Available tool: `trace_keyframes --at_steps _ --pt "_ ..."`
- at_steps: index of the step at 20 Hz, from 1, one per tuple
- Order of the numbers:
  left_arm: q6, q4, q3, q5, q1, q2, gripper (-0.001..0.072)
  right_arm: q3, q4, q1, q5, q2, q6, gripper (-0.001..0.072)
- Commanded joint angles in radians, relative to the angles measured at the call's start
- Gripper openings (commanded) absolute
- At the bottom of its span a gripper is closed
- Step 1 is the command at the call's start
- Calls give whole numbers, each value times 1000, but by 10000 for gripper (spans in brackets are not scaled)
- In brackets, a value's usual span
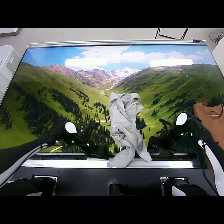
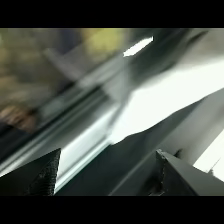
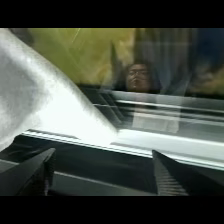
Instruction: Fold the clothes and pants, and hang the long-sleeved shirts on hangers.
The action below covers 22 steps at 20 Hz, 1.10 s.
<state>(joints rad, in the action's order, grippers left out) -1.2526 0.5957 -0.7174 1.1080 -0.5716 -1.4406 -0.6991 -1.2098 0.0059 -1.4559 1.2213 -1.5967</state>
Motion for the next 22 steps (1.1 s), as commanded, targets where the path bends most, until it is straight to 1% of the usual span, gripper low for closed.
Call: trace_keyframes --at_steps 1,5,6,8,9,10,11,14,15,16,17,18,19,20,21,22 --pt "26 -151 50 -219 -119 -10 709 21 13 1 27 1 5 699" --pt "26 -236 50 -322 -214 -26 708 23 13 1 46 1 4 700" --pt "22 -249 50 -336 -230 -29 693 26 13 1 56 1 4 703" --pt "21 -258 50 -347 -256 -33 416 38 15 1 85 1 6 713" --pt "3 -259 50 -356 -266 -35 353 48 27 1 103 1 23 714" --pt "-27 -260 49 -360 -266 -37 212 63 47 1 121 1 35 714" --pt "-27 -259 47 -356 -261 -37 18 82 74 1 142 2 47 713" --pt "-26 -248 41 -353 -230 -15 22 141 168 1 188 19 68 694" --pt "-26 -235 41 -352 -219 0 22 157 187 1 202 26 68 669" --pt "-27 -219 41 -348 -209 16 22 169 201 1 212 33 68 630" --pt "-27 -211 41 -340 -201 32 21 177 214 1 221 39 68 537" --pt "-27 -210 41 -334 -192 51 21 175 216 1 221 41 75 280" --pt "-27 -205 40 -331 -180 72 21 164 214 1 206 40 74 57" --pt "-27 -180 40 -332 -158 106 20 138 213 1 186 37 87 49" --pt "-40 -126 32 -330 -127 146 19 90 206 0 161 25 94 48" --pt "-86 -34 11 -319 -81 202 19 23 192 0 140 3 94 48"
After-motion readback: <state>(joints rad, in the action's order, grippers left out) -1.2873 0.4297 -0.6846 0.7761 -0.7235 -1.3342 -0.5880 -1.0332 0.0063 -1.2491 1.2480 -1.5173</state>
